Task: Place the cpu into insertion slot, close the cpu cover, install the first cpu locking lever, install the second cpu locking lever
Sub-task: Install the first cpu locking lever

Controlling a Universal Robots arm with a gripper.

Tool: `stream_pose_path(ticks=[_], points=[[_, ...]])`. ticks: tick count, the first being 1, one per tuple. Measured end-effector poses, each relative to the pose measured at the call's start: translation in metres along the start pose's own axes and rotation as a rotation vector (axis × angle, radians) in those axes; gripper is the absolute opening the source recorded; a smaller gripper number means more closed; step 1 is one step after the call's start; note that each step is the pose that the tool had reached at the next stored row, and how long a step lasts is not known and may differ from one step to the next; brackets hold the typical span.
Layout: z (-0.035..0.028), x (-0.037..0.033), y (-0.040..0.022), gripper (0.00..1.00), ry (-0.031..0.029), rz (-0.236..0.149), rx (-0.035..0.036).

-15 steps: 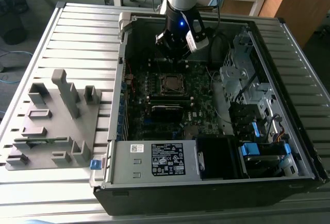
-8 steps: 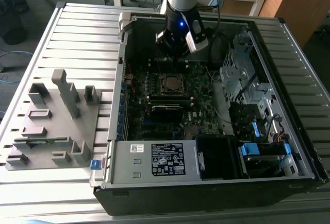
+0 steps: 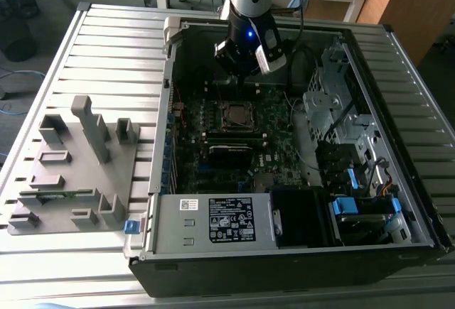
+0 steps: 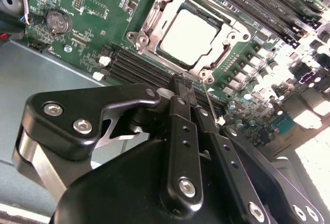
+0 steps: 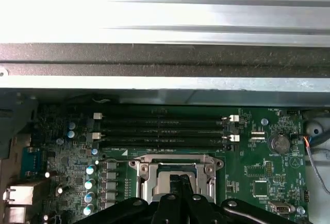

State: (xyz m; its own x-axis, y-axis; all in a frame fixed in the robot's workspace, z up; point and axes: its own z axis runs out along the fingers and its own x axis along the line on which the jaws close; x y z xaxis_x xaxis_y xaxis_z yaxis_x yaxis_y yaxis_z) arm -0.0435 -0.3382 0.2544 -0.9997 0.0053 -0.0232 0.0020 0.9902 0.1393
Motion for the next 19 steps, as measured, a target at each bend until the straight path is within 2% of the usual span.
stream_pose_path(ticks=[8,19], points=[[0.0000,0.0017,-0.0001,0.11,0.0000,0.000,-0.0005],[-0.0003,0.0170,0.0000,0.11,-0.0001,0.000,-0.0005]])
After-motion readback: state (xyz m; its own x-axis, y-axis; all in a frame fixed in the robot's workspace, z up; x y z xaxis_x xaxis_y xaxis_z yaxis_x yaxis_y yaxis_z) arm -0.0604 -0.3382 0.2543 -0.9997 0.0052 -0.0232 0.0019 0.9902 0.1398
